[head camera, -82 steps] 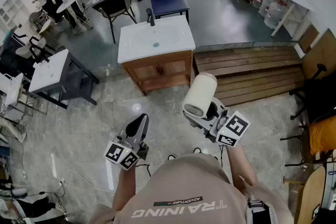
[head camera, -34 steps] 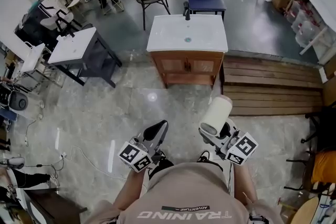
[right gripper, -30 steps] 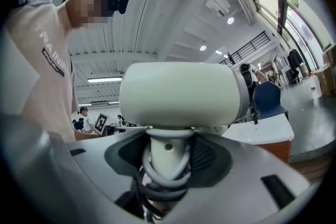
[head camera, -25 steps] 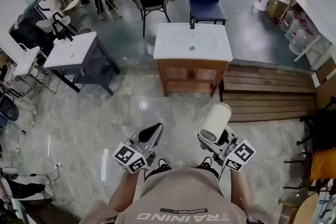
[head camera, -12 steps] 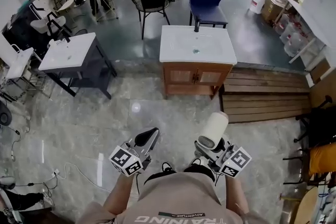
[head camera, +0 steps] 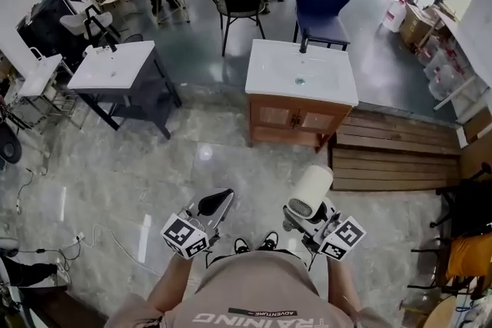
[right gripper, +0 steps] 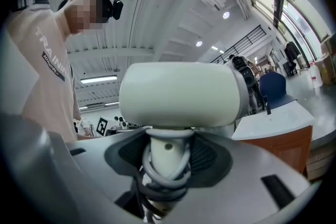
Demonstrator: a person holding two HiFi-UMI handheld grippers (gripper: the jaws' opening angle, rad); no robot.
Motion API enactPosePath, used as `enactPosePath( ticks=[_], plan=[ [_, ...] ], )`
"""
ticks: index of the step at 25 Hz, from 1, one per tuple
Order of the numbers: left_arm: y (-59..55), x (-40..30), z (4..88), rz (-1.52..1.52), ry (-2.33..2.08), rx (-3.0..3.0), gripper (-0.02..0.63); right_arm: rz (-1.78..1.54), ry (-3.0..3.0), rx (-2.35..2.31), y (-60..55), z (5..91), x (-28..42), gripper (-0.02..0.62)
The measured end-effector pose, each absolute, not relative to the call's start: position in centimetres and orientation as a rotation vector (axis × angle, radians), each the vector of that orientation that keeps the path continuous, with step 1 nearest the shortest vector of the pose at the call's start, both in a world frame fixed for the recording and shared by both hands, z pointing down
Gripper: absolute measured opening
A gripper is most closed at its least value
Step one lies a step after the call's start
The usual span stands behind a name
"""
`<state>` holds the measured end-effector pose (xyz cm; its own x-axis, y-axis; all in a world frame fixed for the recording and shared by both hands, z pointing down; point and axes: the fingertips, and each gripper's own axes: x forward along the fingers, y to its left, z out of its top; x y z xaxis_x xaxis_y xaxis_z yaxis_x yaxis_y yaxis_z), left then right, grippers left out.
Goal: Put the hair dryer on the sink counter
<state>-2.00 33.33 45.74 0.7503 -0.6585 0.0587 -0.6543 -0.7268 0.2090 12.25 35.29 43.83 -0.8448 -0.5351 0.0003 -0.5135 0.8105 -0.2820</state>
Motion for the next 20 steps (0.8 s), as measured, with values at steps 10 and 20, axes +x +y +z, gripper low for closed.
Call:
enactPosePath(
  ticks=[10, 20],
  plan=[
    [30.9, 2.1, 45.2, -0.011, -1.069, 2.731, 0.008, -0.430, 2.943, -0.770, 34.4, 45.0, 14.7, 0.218],
    [29.3, 1.8, 46.1, 0.008, -1.132, 2.651, 0.008, -0.487, 2.956, -0.695, 32.2, 46.8, 14.1, 0.218]
  ],
)
